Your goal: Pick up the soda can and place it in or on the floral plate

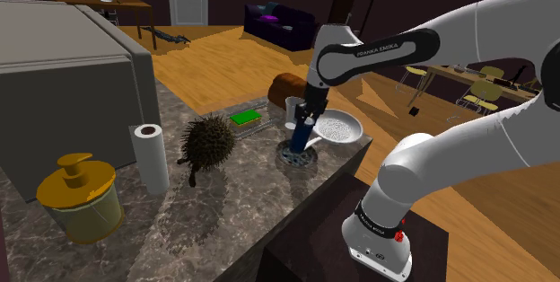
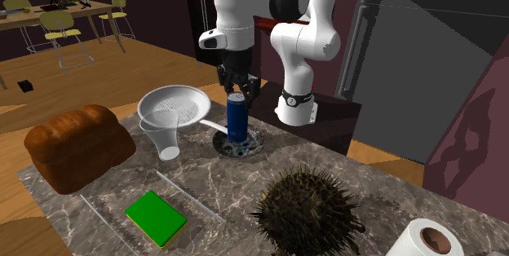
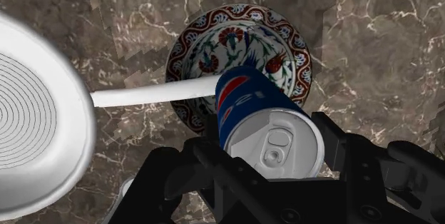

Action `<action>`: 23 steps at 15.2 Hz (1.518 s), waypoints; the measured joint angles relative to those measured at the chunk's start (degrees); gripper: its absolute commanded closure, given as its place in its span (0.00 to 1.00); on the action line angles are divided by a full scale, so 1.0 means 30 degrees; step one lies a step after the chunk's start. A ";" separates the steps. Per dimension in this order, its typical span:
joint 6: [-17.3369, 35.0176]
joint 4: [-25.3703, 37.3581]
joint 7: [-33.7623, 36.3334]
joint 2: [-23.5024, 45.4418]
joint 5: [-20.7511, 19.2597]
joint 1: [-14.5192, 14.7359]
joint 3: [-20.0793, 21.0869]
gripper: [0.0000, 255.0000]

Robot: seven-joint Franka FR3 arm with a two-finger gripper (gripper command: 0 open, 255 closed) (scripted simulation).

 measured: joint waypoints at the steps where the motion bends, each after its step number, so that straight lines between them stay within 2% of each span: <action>1: 0.0320 -0.0221 -0.0024 0.0090 -0.0028 -0.0022 -0.0033 1.00; 7: 0.0604 -0.0248 -0.0034 0.0196 -0.0035 -0.0025 -0.0043 1.00; 8: 0.0614 -0.0245 -0.0035 0.0205 -0.0035 -0.0025 -0.0042 0.00; 14: 0.0608 -0.0335 -0.0045 0.0253 -0.0043 -0.0036 -0.0057 0.00; 19: -0.1929 0.1235 0.0012 -0.0740 0.0068 0.0023 0.0096 0.00; 23: -0.2278 0.1465 -0.0036 -0.0838 0.0049 -0.0003 0.0069 0.00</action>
